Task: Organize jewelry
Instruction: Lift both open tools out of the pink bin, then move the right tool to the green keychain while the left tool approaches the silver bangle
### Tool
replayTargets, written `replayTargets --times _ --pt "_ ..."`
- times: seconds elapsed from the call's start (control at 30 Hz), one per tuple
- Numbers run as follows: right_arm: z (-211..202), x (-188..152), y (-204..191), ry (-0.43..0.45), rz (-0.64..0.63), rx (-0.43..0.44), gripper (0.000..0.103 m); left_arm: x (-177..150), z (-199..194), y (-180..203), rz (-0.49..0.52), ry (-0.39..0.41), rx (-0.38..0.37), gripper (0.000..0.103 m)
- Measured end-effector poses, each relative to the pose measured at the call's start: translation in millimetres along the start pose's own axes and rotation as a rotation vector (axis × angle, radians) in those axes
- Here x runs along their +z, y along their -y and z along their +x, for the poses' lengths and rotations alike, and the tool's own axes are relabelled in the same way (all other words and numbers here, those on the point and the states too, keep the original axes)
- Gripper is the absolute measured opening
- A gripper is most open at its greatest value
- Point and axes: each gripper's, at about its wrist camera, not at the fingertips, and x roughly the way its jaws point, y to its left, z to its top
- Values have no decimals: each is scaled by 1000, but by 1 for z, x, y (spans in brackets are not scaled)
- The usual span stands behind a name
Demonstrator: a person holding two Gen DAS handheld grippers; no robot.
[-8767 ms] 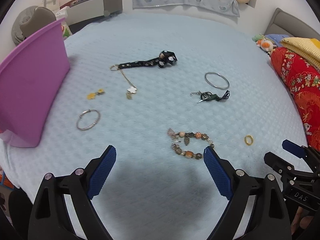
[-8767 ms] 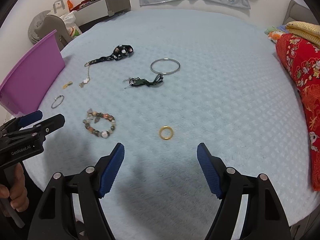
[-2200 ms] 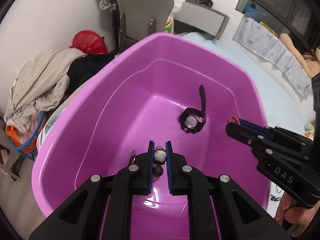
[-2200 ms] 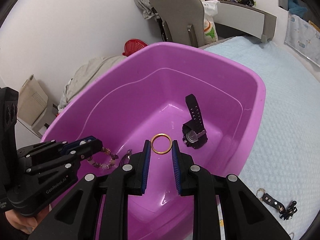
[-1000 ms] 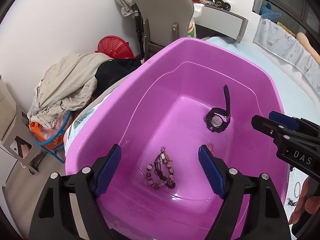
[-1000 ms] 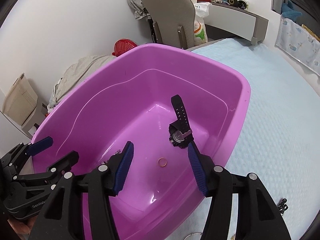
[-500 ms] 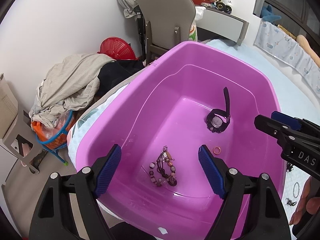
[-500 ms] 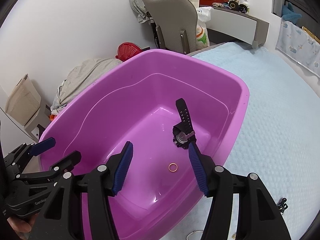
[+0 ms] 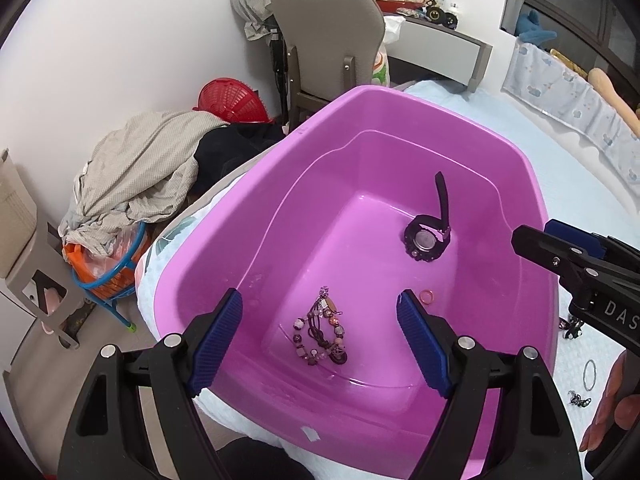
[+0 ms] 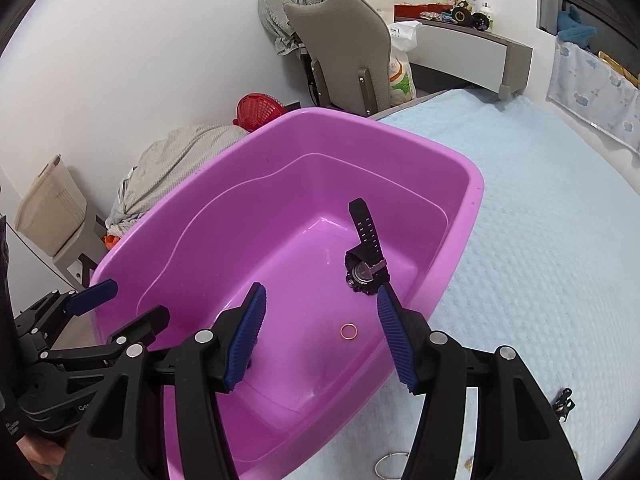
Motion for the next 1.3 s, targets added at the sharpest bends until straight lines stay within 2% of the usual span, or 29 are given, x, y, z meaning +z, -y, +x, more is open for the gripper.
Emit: replayTargets --times 0.37,0.87,1.13,1.3 --pt "-23 -15 1 36 14 15 57 -5 -20 8 19 24 -12 78" --pt "-78 -60 23 106 73 11 58 -32 -48 39 81 39 -56 78" --pt "-111 -99 39 146 110 -11 59 -46 -71 64 128 65 -104 78" --pt "-131 -135 61 155 177 -37 60 -60 -85 91 179 82 -153 78"
